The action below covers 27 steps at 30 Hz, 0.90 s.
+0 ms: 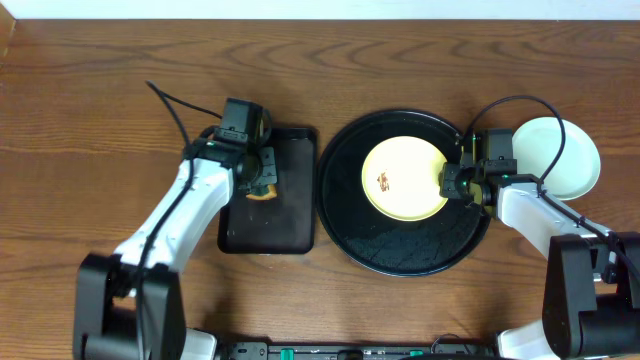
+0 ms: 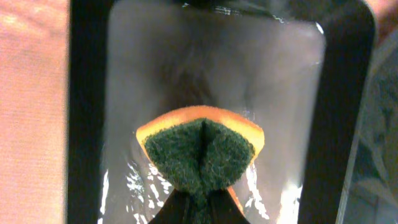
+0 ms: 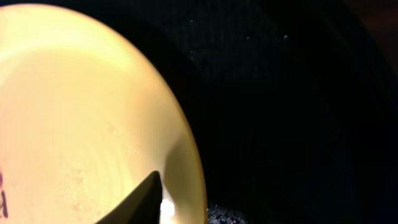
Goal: Clean dirty plates on tray and stack at the side
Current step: 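Dip the sponge in left gripper into the small black tray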
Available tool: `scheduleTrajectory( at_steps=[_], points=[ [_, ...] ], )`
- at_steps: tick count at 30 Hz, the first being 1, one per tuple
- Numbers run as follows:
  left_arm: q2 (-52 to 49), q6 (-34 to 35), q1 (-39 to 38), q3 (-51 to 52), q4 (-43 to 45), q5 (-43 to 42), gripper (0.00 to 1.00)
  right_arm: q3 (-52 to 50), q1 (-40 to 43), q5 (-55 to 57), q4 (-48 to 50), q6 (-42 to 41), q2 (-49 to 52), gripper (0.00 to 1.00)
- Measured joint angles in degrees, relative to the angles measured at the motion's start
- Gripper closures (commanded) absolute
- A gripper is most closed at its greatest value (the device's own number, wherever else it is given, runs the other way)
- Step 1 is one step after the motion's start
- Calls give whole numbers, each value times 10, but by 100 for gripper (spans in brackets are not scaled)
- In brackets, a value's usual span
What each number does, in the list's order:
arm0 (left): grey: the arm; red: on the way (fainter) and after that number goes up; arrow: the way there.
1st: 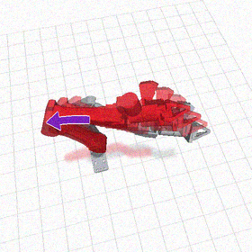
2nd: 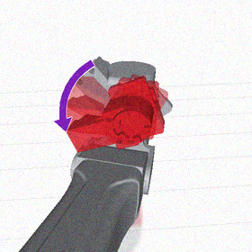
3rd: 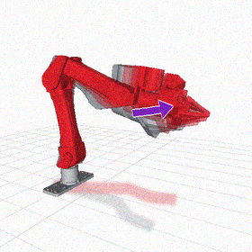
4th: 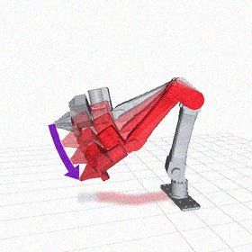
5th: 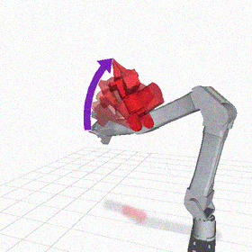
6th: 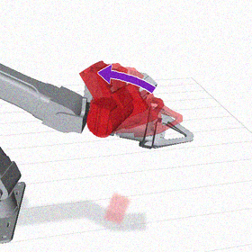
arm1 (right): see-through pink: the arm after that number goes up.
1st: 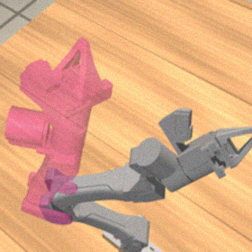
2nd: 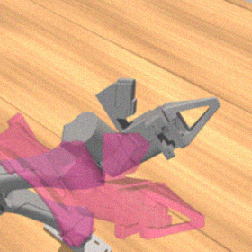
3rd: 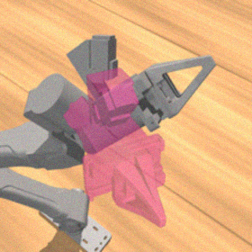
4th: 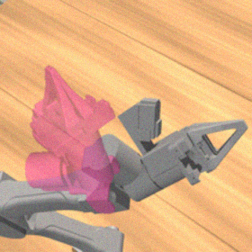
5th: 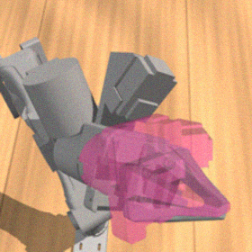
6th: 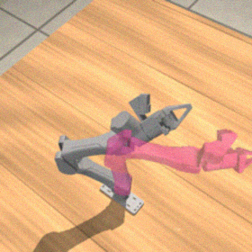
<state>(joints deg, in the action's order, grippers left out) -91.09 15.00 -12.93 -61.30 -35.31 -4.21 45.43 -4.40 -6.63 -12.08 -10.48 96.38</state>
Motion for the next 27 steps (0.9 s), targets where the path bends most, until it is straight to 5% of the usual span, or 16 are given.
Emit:
scheduleTrajectory(
  at_steps=[7, 17, 27],
  points=[
    [5, 0, 0, -64, -115, 6, 92, 49, 0, 2, -91, 24, 0, 54],
    [-2, 0, 0, -125, -178, 25, 93, 63, 0, 2, -100, 33, 0, 53],
    [-134, 0, 0, -262, -301, 29, 93, 63, 0, 2, -100, 36, 0, 56]
  ],
)
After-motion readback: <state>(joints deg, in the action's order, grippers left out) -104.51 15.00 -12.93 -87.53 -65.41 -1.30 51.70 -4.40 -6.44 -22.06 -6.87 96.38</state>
